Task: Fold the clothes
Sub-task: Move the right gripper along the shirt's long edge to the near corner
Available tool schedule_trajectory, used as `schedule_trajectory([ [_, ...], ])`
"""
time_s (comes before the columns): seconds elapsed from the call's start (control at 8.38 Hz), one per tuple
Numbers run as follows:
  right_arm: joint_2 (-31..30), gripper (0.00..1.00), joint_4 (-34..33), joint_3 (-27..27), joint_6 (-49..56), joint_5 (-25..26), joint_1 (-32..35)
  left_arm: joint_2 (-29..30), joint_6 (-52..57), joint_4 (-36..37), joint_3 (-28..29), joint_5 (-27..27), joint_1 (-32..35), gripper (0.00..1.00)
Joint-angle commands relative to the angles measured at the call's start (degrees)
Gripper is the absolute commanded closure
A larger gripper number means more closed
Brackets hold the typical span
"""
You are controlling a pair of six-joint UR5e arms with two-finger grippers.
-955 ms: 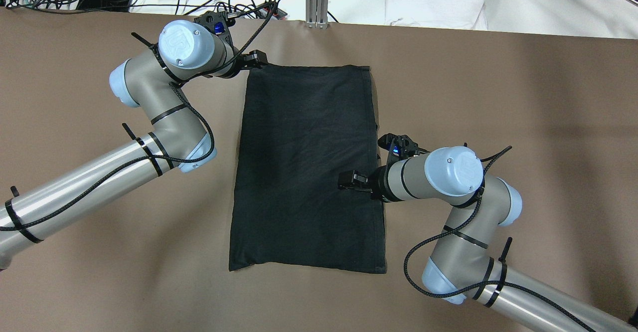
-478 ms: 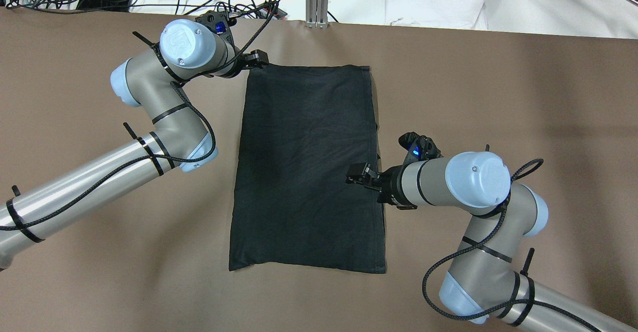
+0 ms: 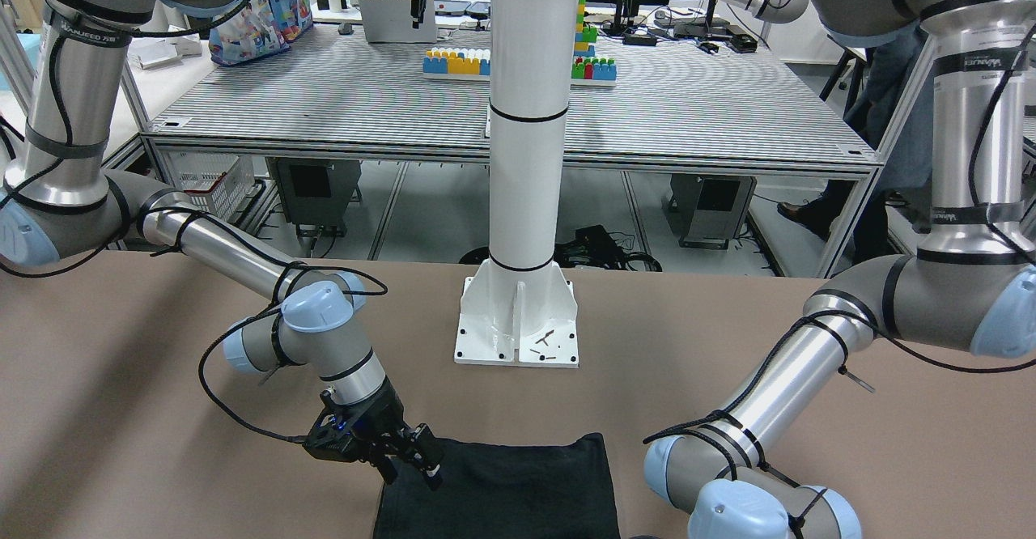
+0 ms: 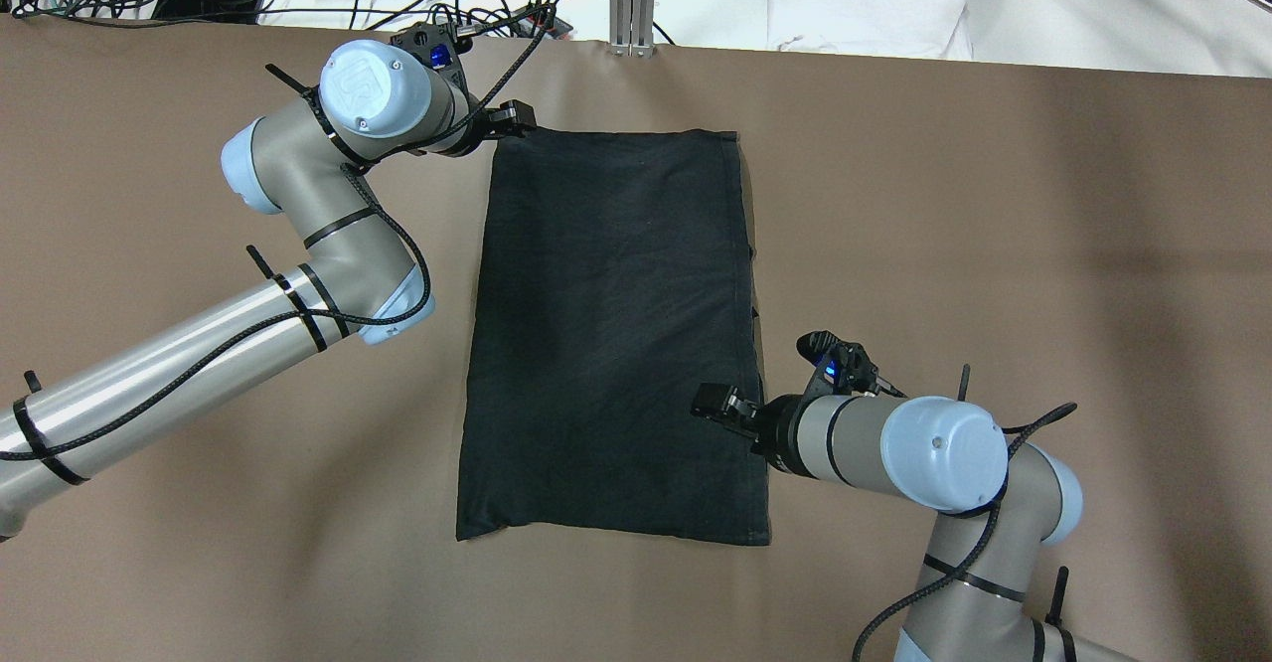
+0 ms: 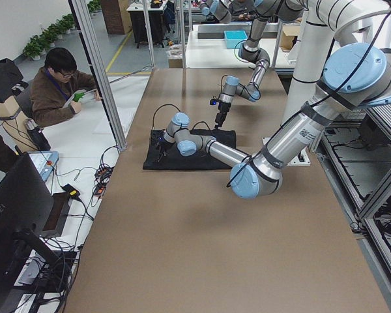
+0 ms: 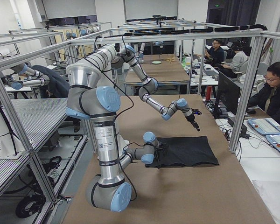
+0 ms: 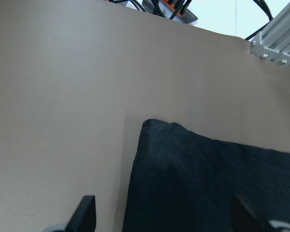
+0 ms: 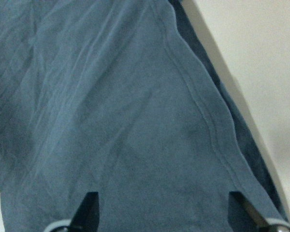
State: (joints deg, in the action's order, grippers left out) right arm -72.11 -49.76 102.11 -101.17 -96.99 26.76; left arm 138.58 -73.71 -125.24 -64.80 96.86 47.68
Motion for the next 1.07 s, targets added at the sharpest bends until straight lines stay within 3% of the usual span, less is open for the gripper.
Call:
schedule_trajectory([
  [0.0, -1.19, 0.06, 0.27, -0.33, -1.4, 3.2, -4.33, 0.03, 0.14, 0.08, 0.03, -0.01, -0.04, 0.0],
  [0.36, -0.49, 0.06, 0.1, -1.21, -1.4, 6.72, -8.12, -0.15, 0.32, 0.0, 0.03, -0.09, -0.39, 0.0],
  [0.96, -0.4, 0.06, -0.6, -1.38, -0.53, 6.73, -6.54, -0.15, 0.06, -0.18, -0.15, -0.1, -0.39, 0.0],
])
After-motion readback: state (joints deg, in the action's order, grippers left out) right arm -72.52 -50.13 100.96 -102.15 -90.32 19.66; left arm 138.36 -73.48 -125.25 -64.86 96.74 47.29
